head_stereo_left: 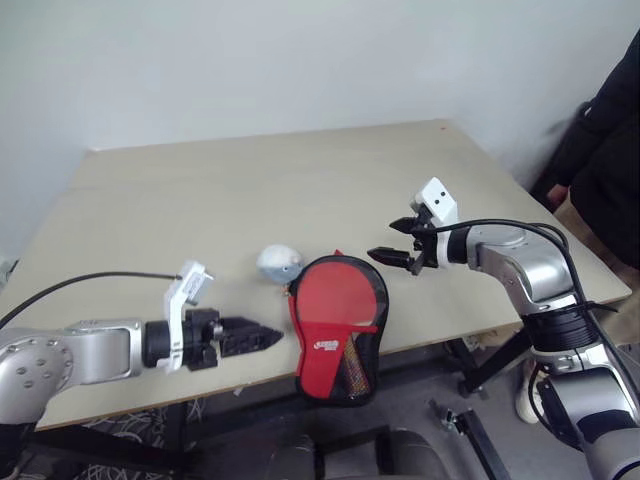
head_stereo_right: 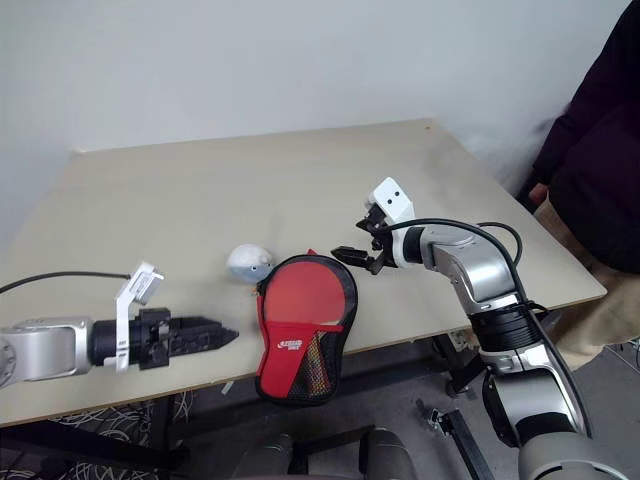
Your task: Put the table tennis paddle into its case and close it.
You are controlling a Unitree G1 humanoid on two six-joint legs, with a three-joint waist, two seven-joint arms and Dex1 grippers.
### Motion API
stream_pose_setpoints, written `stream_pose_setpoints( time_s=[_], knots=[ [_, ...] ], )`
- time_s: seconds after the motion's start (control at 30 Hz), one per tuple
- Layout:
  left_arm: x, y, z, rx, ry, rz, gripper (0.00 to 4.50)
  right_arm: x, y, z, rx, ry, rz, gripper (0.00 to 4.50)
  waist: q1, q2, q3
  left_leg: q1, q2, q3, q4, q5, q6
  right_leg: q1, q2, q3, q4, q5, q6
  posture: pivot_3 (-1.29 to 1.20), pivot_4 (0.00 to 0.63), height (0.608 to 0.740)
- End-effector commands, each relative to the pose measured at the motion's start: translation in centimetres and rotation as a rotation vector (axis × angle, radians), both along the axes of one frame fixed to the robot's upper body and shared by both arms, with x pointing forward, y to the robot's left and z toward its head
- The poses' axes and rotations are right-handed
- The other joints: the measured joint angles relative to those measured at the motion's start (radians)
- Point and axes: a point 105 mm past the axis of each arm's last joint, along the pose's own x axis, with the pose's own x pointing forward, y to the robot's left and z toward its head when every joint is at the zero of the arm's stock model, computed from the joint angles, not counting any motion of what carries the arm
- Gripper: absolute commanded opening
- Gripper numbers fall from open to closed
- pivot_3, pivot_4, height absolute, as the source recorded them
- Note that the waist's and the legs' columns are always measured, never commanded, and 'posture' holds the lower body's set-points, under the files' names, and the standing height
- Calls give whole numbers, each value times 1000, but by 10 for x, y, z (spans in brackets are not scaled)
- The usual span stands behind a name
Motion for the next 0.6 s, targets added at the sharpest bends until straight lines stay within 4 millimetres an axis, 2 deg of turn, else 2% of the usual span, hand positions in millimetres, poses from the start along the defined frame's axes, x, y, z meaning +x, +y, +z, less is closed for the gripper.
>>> stream_pose_setpoints(
  time_s=[0.03, 0.2, 0.3, 0.4, 0.6],
  knots=[
    [5, -16, -1, 43, -92, -63, 4449, -7, 1, 14, -1, -59, 78, 4500, -1, 0, 0, 0, 0, 0, 0, 0, 0, 0, 0, 0, 0, 0, 0, 0, 0, 740],
    [11, -42, -3, 35, -185, -118, 4449, -4, -2, 16, -12, -65, 85, 4500, -3, -1, 0, 0, 0, 1, 1, 0, 1, 0, 1, 2, 1, 0, 0, 0, 0, 740],
    [23, -54, -9, 100, -271, -124, 4449, 1, -3, 17, -11, -68, 71, 4500, -2, -1, 0, 1, 0, 0, 2, 2, 3, 0, 1, 2, 2, 1, 0, 0, 0, 740],
    [38, -60, -10, 134, -358, -90, 4449, 2, -2, 18, -9, -70, 70, 4500, -2, -1, 0, 1, 0, 0, 4, 3, 6, 2, 1, 2, 2, 1, 0, 0, 0, 740],
    [48, -72, -22, 172, -410, -65, 4449, 7, -3, 19, -1, -78, 49, 4500, -2, -1, 0, 1, 0, -1, 6, 4, 8, 4, 1, 2, 1, 3, 1, 0, 0, 740]
  ],
)
